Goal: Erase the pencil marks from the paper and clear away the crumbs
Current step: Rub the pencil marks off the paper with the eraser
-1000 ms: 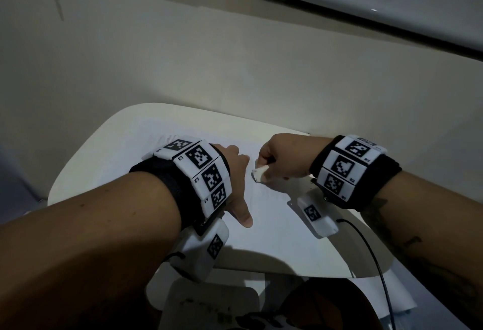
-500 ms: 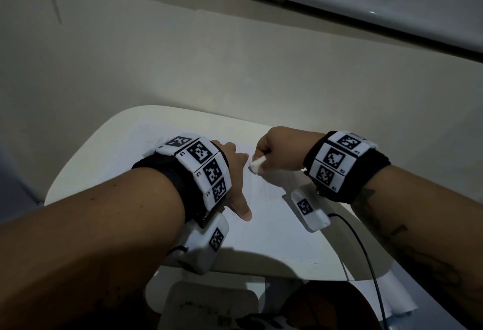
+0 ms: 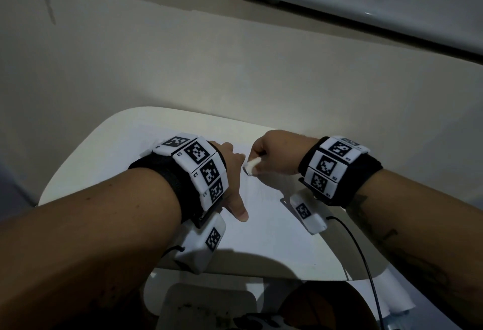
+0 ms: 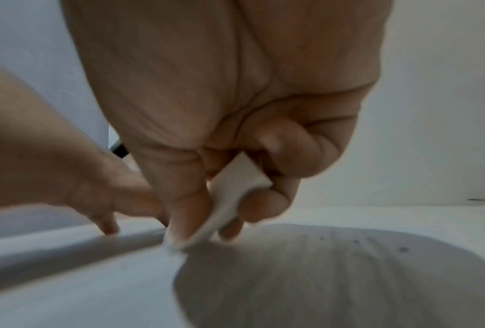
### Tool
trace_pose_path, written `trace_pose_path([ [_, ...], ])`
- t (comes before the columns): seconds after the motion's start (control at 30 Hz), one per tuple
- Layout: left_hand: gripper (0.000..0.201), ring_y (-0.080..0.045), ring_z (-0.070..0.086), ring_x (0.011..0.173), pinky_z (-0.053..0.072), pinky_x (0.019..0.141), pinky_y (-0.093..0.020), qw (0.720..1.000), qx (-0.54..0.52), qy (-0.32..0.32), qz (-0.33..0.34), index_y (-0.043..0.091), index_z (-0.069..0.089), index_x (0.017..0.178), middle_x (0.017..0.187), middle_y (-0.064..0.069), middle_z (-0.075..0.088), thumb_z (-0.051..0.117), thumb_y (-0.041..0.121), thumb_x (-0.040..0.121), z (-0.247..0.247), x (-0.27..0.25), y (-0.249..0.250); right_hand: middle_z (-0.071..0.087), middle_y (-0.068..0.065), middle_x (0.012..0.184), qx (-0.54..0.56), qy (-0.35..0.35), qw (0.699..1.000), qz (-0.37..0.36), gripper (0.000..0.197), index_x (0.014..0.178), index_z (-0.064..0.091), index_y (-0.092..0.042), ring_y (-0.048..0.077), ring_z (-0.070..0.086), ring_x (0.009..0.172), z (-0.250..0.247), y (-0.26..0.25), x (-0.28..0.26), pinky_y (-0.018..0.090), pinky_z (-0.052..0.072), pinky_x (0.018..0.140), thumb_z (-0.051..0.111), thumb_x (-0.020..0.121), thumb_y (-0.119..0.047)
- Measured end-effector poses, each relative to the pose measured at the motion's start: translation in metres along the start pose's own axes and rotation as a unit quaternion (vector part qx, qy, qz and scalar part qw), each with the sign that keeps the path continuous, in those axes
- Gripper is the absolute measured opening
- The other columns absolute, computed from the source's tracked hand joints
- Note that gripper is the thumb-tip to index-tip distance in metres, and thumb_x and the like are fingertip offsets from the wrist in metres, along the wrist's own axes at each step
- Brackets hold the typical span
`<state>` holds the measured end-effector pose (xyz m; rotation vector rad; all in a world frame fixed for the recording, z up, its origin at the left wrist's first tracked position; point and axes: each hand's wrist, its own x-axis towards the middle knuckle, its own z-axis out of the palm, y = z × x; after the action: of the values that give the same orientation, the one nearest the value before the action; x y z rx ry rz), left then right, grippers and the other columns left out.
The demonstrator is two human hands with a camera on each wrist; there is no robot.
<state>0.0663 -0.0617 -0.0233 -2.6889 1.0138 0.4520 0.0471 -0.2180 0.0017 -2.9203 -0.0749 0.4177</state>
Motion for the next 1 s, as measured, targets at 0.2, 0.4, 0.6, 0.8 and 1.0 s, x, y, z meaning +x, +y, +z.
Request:
trace_pose_path([
  [0.2, 0.119, -0.028, 0.052, 0.112, 0.039, 0.076, -0.041, 1.0, -0.003, -0.003, 0.0, 0.029, 0.036, 0.14, 0.122, 0.001, 0.047, 0.065, 0.091, 0.042, 0.0, -0.002, -0.001, 0.061, -0.009, 0.082, -0.029, 0.045, 0.998, 0.016, 0.022, 0.096, 0.07, -0.019, 0.014, 0.059, 0.081, -0.001, 0.001, 0.01, 0.027, 0.044, 0.07, 0.067, 0.089, -0.04],
  [0.4, 0.121, -0.029, 0.05, 0.114, 0.042, 0.079, -0.043, 1.0, -0.003, 0.003, 0.0, 0.035, 0.033, 0.141, 0.126, 0.001, 0.046, 0.064, 0.091, 0.038, 0.0, -0.002, 0.0, 0.067, -0.012, 0.076, -0.009, -0.026, 1.0, 0.012, 0.02, 0.087, 0.07, -0.025, 0.007, 0.062, 0.07, -0.004, 0.003, -0.003, 0.027, 0.052, 0.07, 0.072, 0.082, -0.044],
  [0.6, 0.12, -0.031, 0.046, 0.119, 0.041, 0.081, -0.045, 1.0, -0.006, 0.014, -0.01, 0.034, 0.029, 0.144, 0.13, -0.001, 0.044, 0.057, 0.095, 0.044, 0.003, 0.0, 0.002, 0.06, -0.011, 0.077, -0.018, 0.052, 0.997, 0.046, 0.011, 0.092, 0.067, -0.021, 0.006, 0.056, 0.071, -0.019, 0.007, 0.007, 0.023, 0.042, 0.064, 0.063, 0.091, -0.031],
  [0.8, 0.109, -0.028, 0.045, 0.113, 0.031, 0.072, -0.04, 0.999, -0.014, 0.041, -0.024, 0.036, 0.035, 0.139, 0.118, 0.002, 0.044, 0.055, 0.095, 0.049, 0.006, 0.002, 0.007, 0.068, -0.007, 0.082, -0.019, 0.029, 0.999, 0.036, 0.023, 0.093, 0.072, -0.019, 0.013, 0.064, 0.079, -0.007, 0.003, 0.009, 0.026, 0.051, 0.071, 0.066, 0.09, -0.04],
  [1.0, 0.107, -0.028, 0.047, 0.11, 0.031, 0.07, -0.038, 0.999, -0.007, 0.043, -0.023, 0.031, 0.04, 0.132, 0.115, 0.0, 0.045, 0.055, 0.095, 0.048, 0.006, 0.003, 0.008, 0.064, -0.01, 0.071, -0.017, 0.008, 0.999, 0.031, 0.021, 0.092, 0.072, -0.018, 0.007, 0.059, 0.068, -0.008, 0.004, 0.007, 0.022, 0.046, 0.062, 0.07, 0.087, -0.039],
])
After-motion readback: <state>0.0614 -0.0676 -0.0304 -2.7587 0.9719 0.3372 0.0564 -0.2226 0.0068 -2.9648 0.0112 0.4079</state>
